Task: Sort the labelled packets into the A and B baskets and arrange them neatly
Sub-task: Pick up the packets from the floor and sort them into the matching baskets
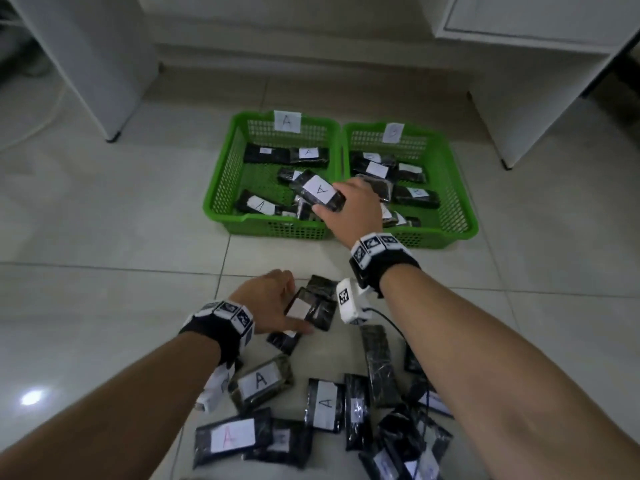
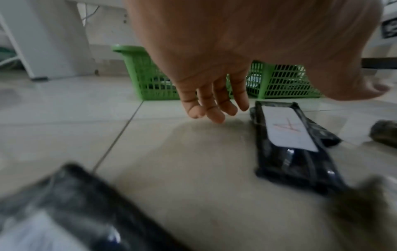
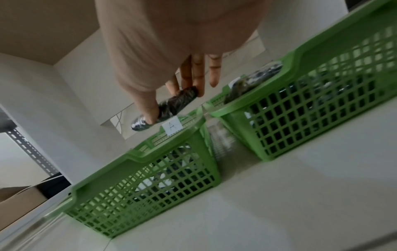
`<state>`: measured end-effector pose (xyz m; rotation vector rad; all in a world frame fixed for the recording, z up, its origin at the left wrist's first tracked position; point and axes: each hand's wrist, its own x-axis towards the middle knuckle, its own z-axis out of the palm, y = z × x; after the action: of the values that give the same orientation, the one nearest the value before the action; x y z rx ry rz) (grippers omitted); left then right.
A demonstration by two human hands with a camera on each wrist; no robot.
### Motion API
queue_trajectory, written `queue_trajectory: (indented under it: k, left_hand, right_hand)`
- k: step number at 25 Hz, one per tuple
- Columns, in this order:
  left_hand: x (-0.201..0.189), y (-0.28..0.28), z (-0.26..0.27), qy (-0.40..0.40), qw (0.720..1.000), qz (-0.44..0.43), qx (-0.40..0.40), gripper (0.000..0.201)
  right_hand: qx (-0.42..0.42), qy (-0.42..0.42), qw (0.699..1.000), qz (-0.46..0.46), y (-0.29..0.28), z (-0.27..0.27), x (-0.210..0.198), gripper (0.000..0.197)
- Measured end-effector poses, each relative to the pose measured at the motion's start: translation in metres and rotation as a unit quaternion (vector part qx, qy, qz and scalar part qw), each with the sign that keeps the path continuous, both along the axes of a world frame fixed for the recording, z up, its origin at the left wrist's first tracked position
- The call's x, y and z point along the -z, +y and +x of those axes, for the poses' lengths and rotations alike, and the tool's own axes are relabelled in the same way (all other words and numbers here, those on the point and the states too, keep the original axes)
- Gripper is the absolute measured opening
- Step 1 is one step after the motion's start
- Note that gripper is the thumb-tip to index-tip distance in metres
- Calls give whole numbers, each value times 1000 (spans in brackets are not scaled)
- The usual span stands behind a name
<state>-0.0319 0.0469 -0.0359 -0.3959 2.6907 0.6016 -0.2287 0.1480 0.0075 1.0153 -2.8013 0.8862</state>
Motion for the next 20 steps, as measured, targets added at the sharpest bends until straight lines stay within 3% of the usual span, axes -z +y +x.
queue_trajectory:
  k: [2, 5, 8, 11, 14, 16, 20]
  left_hand:
    - [10, 11, 9, -30, 999, -9, 1, 91]
    - [11, 11, 15, -3, 1000, -4, -12, 72]
    - [3, 0, 22, 147, 984, 61, -86, 49]
    - [-8, -17, 25, 292, 940, 50, -170, 56]
    - [-21, -43, 9, 351, 914, 0, -202, 63]
    - [-30, -60, -10, 354, 909, -28, -218, 69]
    - [-36, -82, -42, 282, 924, -80, -244, 65]
  right_hand:
    - [-7, -15, 1000, 23, -14, -2, 7, 56]
    - [2, -16, 999, 33, -23, -5, 17, 56]
    - [0, -1, 999, 43, -26, -8, 19, 54]
    - [-21, -12, 997, 78, -26, -9, 18, 56]
    - [-56, -1, 993, 108, -21, -9, 21, 45]
    - [-61, 23, 993, 94, -14, -8, 26, 38]
    - [-61, 80, 995, -27, 12, 9, 28, 21]
